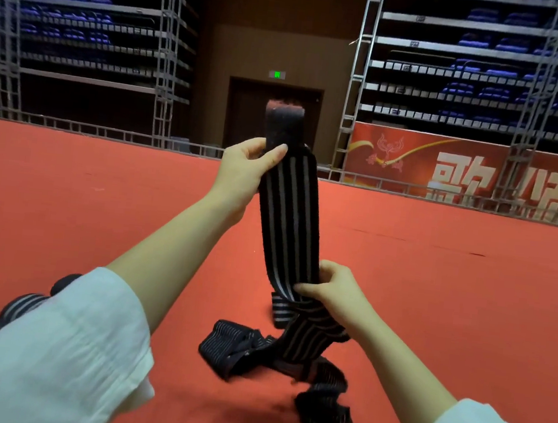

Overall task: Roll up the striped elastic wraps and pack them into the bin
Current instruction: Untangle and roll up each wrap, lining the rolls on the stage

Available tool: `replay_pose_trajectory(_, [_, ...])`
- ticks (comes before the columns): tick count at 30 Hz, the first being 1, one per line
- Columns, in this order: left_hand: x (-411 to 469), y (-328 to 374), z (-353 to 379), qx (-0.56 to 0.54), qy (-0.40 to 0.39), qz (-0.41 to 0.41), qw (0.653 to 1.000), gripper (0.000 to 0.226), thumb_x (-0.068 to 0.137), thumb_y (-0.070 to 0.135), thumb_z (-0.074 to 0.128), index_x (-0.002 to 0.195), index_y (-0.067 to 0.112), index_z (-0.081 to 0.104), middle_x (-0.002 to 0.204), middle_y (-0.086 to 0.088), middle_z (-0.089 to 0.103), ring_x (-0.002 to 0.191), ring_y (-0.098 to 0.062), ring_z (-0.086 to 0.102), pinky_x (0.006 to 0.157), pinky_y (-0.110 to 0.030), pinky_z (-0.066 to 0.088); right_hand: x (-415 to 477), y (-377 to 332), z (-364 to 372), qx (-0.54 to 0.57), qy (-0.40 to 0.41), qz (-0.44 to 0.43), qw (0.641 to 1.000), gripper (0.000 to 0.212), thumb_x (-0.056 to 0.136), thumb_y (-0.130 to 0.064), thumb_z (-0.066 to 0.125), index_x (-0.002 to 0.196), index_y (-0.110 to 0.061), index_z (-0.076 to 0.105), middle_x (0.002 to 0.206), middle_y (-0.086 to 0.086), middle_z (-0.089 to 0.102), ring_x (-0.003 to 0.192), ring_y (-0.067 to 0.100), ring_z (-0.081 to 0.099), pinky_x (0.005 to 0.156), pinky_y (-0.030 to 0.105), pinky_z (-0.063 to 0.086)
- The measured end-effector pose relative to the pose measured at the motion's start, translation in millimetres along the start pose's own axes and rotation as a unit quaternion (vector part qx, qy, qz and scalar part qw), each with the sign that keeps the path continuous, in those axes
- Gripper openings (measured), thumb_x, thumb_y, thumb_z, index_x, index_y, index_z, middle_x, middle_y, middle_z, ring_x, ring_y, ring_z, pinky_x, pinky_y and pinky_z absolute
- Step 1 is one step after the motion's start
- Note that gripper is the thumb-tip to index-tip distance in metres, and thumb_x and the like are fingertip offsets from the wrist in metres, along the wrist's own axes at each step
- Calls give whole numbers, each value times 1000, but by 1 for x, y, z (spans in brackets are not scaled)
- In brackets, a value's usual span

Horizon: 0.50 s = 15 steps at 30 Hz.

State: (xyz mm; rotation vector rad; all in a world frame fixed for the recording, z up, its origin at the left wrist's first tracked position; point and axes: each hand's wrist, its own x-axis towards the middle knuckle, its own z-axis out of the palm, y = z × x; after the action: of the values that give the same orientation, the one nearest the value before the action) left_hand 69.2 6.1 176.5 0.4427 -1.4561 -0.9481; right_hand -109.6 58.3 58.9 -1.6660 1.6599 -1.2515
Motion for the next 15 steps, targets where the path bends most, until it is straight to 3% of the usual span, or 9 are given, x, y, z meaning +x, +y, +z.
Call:
replay_pose_trajectory(3, [9,15,5,4,-1,23,1000,9,92,17,63,97,16,70,97,-3,72,97,-19,69,85,-34,54,1,-16,-13,-73,-74,43,994,45,70,-20,81,108,-19,56,87,3,68,78,18,66,74,33,52])
replay_pose_trajectory(5, [13,23,7,-1,3,30,1000,10,92,17,63,99,14,69,99,-5,72,98,-21,69,85,-34,54,-1,-27,-21,-103,-63,47,992,46,75,-26,80,112,-19,53,84,3,62,74,17,59,65,30,43])
replay_pose_trajectory(9, [11,32,13,8,-5,34,999,17,91,13,63,106,5,67,105,-15,70,100,-24,68,90,-38,54,-6,-55,-37,38,49,-50,997,36,82,-34,73,114,-20,61,103,4,66,92,13,64,78,23,47])
replay_pose_trajectory(12, [2,34,19,18,-14,32,999,15,90,12,64,103,4,67,99,-12,71,93,-21,68,86,-37,54,-11,-82,-42,87,63,-124,986,24,89,-23,67,112,-17,65,100,0,70,83,-3,65,69,9,45])
replay_pose_trajectory(15, [-5,44,19,16,-14,29,999,14,90,13,64,102,6,67,99,-12,71,95,-23,69,89,-39,54,-17,-104,-43,125,81,-140,979,14,92,-11,61,102,-3,66,88,6,70,74,8,66,65,15,51])
